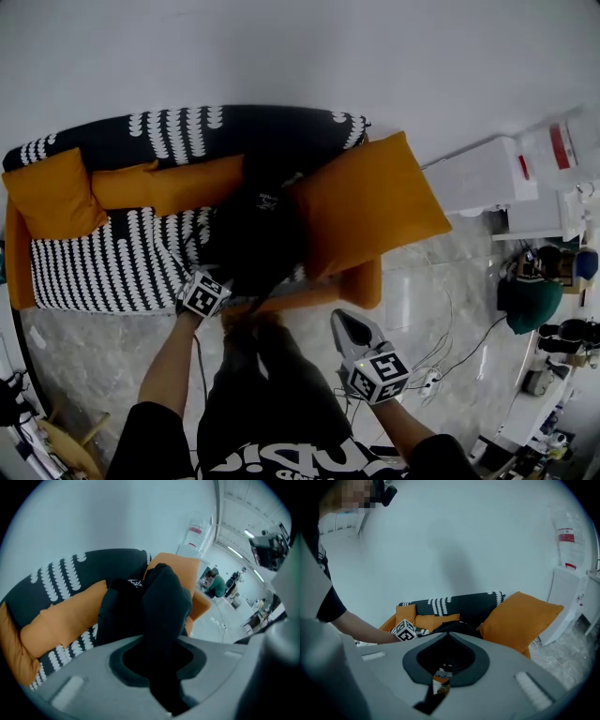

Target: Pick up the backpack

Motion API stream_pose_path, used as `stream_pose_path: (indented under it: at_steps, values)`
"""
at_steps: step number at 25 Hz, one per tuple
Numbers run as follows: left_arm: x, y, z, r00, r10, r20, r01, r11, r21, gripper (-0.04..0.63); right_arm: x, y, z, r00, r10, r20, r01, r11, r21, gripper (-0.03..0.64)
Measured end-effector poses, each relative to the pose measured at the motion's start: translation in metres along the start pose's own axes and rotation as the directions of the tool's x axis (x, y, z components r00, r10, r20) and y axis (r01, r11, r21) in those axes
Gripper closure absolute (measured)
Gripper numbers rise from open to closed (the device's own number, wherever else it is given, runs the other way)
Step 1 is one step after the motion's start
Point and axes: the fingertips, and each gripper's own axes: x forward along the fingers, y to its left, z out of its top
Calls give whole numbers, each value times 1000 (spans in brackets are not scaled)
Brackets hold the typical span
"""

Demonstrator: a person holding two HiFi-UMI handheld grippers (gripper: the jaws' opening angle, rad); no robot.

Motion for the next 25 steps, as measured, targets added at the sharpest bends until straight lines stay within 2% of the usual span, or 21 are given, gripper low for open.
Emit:
stream_pose_path:
  at_steps: [3,6,10,13,16,25]
  values:
    - [3,-12,-2,997,-68,-19,67,996,-54,520,3,-1,-2,1000,1,-1,-1,1000,7,615]
    - [-6,-30,5,992,-128,6,128,990,-63,528,2,-3,-3,1000,2,7,-2,1000,17,615]
    - [-28,-73,22,967,-245,63,248,968,-37,534,-5,-7,3,999,-4,35,4,1000,23,615]
    - [-44,-94,41,950,-292,107,298,954,-43,535,-12,-9,9,998,-13,63,11,1000,25,615]
    - [-61,-106,67,940,-302,157,314,948,-52,537,-21,-10,15,996,-23,90,21,999,24,615]
    - [-119,-119,143,919,-246,307,286,954,-90,538,-61,-25,23,986,-58,154,53,998,40,615]
